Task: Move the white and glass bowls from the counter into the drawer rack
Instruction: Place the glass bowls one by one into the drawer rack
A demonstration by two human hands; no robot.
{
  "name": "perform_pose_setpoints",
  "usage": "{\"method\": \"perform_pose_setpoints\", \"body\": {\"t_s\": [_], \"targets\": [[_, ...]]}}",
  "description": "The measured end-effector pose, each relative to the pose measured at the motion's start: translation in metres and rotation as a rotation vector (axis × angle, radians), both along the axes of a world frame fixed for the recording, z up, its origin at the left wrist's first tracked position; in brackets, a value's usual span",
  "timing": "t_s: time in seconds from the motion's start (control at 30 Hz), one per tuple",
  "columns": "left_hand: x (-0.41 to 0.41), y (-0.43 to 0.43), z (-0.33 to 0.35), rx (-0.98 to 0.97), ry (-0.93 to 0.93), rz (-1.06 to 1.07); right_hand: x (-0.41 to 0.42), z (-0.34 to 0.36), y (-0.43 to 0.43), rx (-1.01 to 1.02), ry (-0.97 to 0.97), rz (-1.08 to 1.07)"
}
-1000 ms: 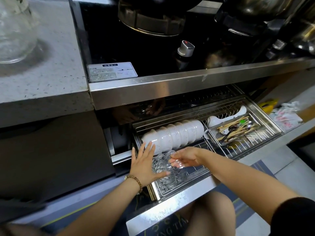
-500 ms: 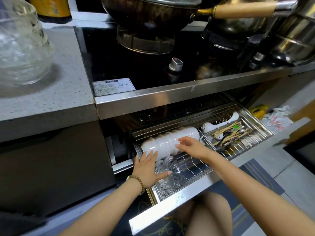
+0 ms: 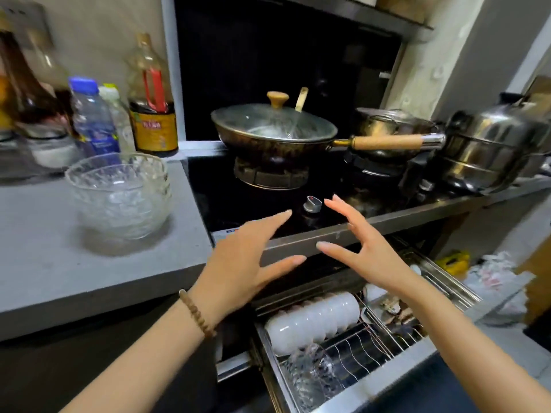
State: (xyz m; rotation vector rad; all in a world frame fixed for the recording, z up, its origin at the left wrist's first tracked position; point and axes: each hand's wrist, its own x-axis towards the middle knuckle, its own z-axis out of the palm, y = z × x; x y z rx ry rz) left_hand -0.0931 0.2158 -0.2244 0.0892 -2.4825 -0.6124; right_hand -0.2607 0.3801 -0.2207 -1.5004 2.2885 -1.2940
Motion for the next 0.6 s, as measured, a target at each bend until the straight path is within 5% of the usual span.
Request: {"method": "perform_pose_setpoints", "body": {"t_s": [0.2,0.6], "targets": [[0.066,-0.061,0.060,-0.269,0.100,0.231,0.041,0.045,-0.084,-0.056,-0.009,0.212],[0.130,-0.181,0.032,-0.036,-0.048,0.547,0.092,0.055,-0.220,0.017,0.011,0.344]]}}
